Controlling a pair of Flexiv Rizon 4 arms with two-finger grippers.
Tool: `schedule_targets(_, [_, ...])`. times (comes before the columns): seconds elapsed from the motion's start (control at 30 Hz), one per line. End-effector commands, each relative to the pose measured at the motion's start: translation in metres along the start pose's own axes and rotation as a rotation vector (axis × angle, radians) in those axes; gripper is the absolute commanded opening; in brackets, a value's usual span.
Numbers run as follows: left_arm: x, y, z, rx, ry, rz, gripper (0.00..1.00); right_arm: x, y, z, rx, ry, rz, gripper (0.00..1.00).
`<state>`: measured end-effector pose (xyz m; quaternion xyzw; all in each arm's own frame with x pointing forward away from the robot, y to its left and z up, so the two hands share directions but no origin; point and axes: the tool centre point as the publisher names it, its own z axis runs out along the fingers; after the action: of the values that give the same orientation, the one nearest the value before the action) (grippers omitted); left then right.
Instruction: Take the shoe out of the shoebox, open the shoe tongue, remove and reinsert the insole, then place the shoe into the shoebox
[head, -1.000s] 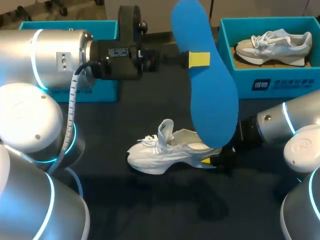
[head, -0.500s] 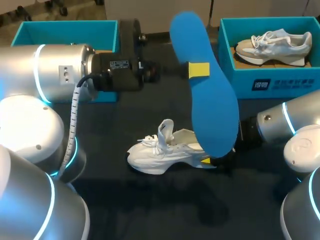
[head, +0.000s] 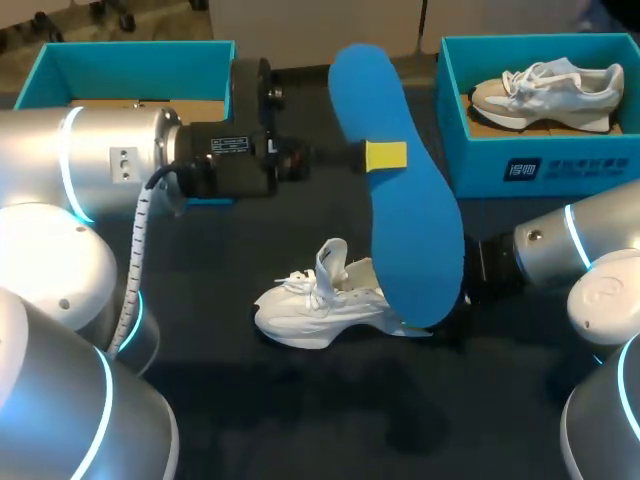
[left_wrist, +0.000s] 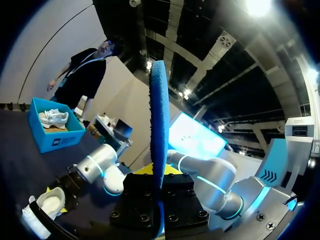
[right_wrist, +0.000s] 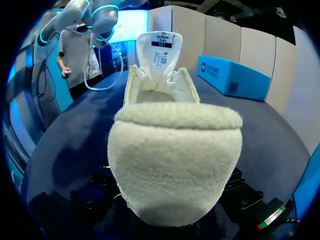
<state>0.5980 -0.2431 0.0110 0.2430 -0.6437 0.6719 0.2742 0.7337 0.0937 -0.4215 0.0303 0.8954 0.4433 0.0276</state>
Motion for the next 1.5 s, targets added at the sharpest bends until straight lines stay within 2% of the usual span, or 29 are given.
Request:
schedule_targets(0.03, [0.002, 0.004, -0.01, -0.001, 0.0, 0.0, 0.0, 0.001, 0.0, 0.006, 0.006, -0.002, 0.001, 0.0])
schedule_targets(0.73, [0.002, 0.004, -0.01, -0.001, 0.0, 0.0, 0.0, 0.001, 0.0, 0.006, 0.006, -0.002, 0.001, 0.0])
schedule_targets(0.77, [0.002, 0.004, -0.01, -0.001, 0.0, 0.0, 0.0, 0.001, 0.0, 0.006, 0.006, -0.002, 0.001, 0.41])
schedule_targets(0.8, [0.002, 0.004, -0.01, -0.001, 0.0, 0.0, 0.0, 0.001, 0.0, 0.006, 0.006, -0.002, 0.001, 1.0])
schedule_targets(1.03, [0.002, 0.004, -0.01, -0.001, 0.0, 0.0, 0.0, 0.002, 0.001, 0.0, 0.01, -0.005, -0.015, 1.0])
schedule_targets(1.4, [0.002, 0.004, -0.01, -0.001, 0.0, 0.0, 0.0, 0.005, 0.014, -0.028, 0.152, -0.012, 0.005, 1.0])
schedule_targets(1.5, [0.002, 0.004, -0.01, -0.001, 0.0, 0.0, 0.0, 0.007, 0.023, -0.036, 0.239, -0.032, 0.025, 1.0])
